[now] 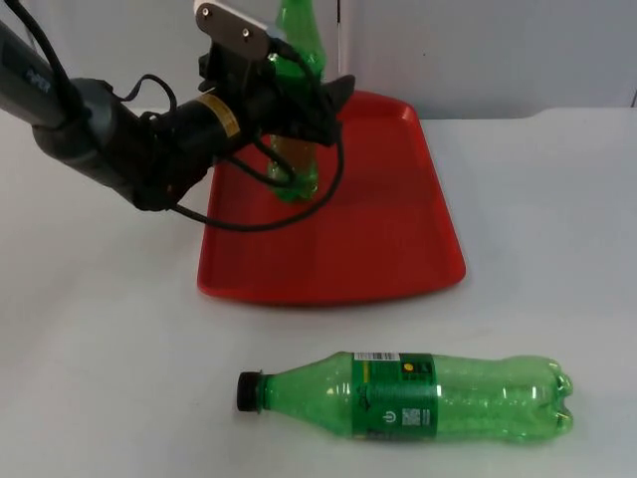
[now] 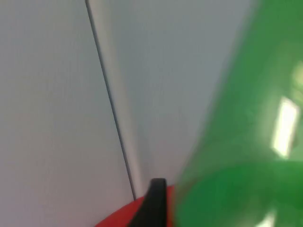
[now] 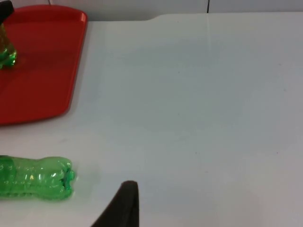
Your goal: Place the bottle upright on the tray.
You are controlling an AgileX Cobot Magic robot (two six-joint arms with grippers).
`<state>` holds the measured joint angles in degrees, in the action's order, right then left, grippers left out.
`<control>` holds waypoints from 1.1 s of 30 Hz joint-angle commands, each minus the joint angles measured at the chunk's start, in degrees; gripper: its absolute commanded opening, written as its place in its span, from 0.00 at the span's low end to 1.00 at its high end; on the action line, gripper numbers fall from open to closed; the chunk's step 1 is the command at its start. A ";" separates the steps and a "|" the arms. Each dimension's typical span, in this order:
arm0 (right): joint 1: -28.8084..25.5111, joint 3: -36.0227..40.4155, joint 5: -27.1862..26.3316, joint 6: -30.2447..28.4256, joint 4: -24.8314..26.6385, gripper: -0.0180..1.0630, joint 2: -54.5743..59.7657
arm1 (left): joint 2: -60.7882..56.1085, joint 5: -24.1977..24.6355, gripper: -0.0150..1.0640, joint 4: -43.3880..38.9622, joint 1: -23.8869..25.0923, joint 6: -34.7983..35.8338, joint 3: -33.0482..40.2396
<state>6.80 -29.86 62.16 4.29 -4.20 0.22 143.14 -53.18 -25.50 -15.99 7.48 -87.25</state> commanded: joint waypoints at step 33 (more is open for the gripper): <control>-0.41 0.28 -0.41 -0.27 -0.01 0.99 -0.22 | -0.59 6.52 0.99 -2.85 0.06 4.20 0.23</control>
<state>6.80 -29.86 62.16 4.06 -4.20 0.22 143.06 -47.12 -27.82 -15.99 10.53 -87.12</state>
